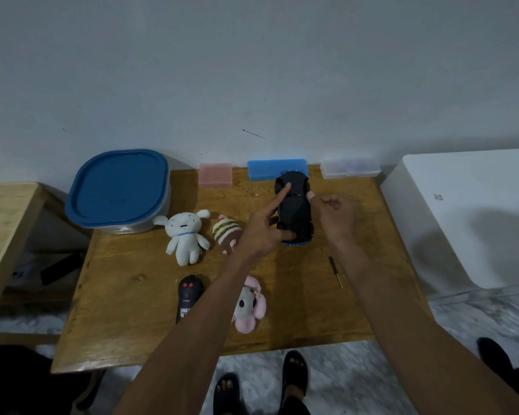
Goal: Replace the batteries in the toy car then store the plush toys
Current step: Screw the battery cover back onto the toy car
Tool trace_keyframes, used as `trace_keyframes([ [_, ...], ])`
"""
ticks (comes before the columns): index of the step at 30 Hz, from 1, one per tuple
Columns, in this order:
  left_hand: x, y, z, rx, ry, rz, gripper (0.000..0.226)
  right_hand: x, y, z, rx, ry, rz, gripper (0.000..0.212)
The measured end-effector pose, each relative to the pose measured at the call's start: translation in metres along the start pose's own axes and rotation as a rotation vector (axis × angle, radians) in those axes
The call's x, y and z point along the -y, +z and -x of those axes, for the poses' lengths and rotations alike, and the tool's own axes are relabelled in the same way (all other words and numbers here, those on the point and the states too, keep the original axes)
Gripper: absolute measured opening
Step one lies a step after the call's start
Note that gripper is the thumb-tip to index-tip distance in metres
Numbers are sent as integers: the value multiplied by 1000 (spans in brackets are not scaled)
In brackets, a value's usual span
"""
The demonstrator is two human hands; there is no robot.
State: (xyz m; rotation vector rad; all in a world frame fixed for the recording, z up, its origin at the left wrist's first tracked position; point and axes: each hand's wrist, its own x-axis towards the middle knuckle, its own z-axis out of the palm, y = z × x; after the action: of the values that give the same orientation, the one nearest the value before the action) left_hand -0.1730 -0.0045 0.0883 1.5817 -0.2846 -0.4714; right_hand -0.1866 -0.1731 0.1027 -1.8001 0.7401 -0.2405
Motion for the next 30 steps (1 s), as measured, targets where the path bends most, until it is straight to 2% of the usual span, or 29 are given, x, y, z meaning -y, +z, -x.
trace_keyframes([
  [6,8,5,-4,-3,-36,-9,103,-56,-23,14,-96,156,26,37],
  [8,11,8,-4,-7,-43,-4,101,-74,-29,16,-105,192,109,30],
  [12,20,14,-3,8,-62,-6,96,-98,-41,24,-13,223,290,9],
  [16,28,20,-2,25,-67,-22,95,-110,-44,29,42,191,451,10],
  [19,32,22,-3,27,-59,-12,95,-116,-41,28,30,197,541,19],
  [22,33,23,-2,30,-66,0,94,-117,-39,26,35,197,572,14],
  [26,32,20,-2,16,-67,21,95,-110,-37,20,23,237,502,18],
  [30,24,15,-3,-16,-79,52,94,-68,-36,5,-77,174,246,24],
])
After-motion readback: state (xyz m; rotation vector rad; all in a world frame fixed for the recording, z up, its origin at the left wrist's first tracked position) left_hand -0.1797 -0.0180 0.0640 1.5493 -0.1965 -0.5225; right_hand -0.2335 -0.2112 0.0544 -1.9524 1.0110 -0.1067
